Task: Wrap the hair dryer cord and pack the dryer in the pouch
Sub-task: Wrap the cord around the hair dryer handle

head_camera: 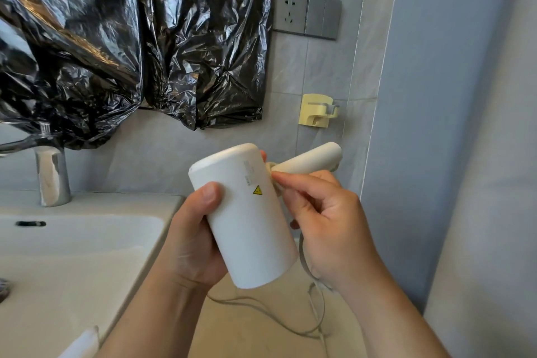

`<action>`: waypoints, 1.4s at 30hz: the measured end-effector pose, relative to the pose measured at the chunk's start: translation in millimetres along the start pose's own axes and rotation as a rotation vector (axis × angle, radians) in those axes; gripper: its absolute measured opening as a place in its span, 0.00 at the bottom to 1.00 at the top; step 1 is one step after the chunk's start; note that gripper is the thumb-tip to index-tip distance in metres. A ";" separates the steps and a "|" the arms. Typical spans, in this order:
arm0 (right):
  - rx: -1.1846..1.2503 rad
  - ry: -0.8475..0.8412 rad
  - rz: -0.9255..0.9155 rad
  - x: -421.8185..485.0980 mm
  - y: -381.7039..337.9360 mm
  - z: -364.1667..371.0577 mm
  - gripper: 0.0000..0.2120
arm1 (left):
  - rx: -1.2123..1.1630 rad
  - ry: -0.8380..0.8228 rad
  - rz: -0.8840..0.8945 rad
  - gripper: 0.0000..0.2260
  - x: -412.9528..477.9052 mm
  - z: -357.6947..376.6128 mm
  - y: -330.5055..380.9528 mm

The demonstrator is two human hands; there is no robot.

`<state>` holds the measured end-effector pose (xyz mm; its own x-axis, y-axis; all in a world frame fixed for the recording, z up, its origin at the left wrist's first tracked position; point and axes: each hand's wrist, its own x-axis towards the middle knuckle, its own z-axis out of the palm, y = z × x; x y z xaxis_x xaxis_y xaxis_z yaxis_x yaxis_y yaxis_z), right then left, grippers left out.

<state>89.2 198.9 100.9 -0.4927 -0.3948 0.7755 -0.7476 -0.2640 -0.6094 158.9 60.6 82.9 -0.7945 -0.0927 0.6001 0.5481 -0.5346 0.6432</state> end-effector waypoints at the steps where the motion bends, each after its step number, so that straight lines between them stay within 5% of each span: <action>1: 0.011 0.025 0.008 0.3 -0.2 -1.0 0.11 | -0.020 -0.025 -0.005 0.43 0.5 1.9 -1.2; 8: 0.030 0.010 0.122 2.8 3.3 -6.6 0.13 | 0.032 0.030 -0.078 0.35 3.4 3.7 -13.4; 15: 0.152 -0.019 0.237 -1.3 -3.4 -3.5 0.09 | -0.077 0.148 -0.040 0.41 5.9 3.9 -17.3; 24: 0.199 -0.079 0.380 2.3 0.8 -7.8 0.04 | -0.123 0.048 0.029 0.28 2.0 -3.0 -10.7; 29: 0.274 -0.018 0.583 6.0 8.8 -10.4 0.16 | -0.146 0.211 0.064 0.28 4.0 -2.6 -9.8; 34: 0.583 -0.017 0.456 4.1 9.5 -9.8 0.23 | -0.264 0.389 -0.065 0.33 9.8 -0.5 -17.5; 38: 0.633 0.001 0.352 6.9 9.7 -19.7 0.15 | -0.306 0.442 -0.138 0.12 11.0 29.8 -26.7; 42: 0.581 0.167 0.380 10.8 12.4 -28.7 0.13 | 0.137 0.411 -0.084 0.05 11.9 40.7 -29.5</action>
<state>61.8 216.6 106.5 -0.7683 -0.4251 0.4786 -0.1753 -0.5794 -0.7960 143.9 109.5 90.3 -0.8609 -0.3943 0.3216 0.4844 -0.4413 0.7554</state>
